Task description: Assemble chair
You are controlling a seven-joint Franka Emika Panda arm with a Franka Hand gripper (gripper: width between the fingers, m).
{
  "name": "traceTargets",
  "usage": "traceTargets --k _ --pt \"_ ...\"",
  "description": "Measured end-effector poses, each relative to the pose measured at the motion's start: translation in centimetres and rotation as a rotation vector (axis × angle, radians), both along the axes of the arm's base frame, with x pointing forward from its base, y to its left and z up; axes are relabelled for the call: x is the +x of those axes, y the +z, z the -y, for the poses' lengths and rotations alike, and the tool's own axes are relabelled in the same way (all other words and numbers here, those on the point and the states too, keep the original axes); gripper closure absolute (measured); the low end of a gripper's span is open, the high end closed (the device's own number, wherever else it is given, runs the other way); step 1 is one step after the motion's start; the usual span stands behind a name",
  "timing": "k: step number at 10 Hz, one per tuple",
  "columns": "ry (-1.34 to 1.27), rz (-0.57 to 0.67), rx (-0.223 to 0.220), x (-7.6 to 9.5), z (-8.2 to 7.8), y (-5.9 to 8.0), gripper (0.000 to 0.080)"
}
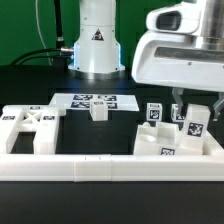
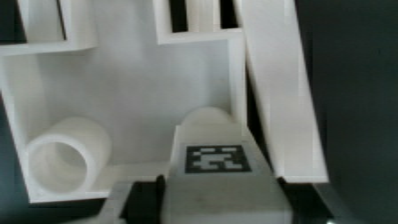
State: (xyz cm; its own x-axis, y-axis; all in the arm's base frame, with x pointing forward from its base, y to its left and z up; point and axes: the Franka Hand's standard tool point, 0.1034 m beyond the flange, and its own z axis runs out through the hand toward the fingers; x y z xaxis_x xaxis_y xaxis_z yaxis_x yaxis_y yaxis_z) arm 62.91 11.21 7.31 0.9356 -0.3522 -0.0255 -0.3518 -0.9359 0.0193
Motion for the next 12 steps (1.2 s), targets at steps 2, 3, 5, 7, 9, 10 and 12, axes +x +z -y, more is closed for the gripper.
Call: traceTargets --k 2,3,5,7,9,10,12 --pt "-0.116 0.01 -0.008 0.2 0.5 0.1 0.0511" --pt "-0.163 0.011 -0.013 0.2 0.6 0.2 0.051" --pt "-0.332 0.017 -0.045 0.3 1.5 0.4 0.051" --pt "-0.331 0.018 -0.049 0.3 1.6 0.4 0.051" --pt "-0.261 0.027 -0.039 0.3 1.9 1.7 0.0212" --pt "-0.213 0.031 -0.031 -0.3 2.5 3.1 0.0212" --pt "-0.112 0.041 -0.024 -1.8 4.9 5.8 0.0153"
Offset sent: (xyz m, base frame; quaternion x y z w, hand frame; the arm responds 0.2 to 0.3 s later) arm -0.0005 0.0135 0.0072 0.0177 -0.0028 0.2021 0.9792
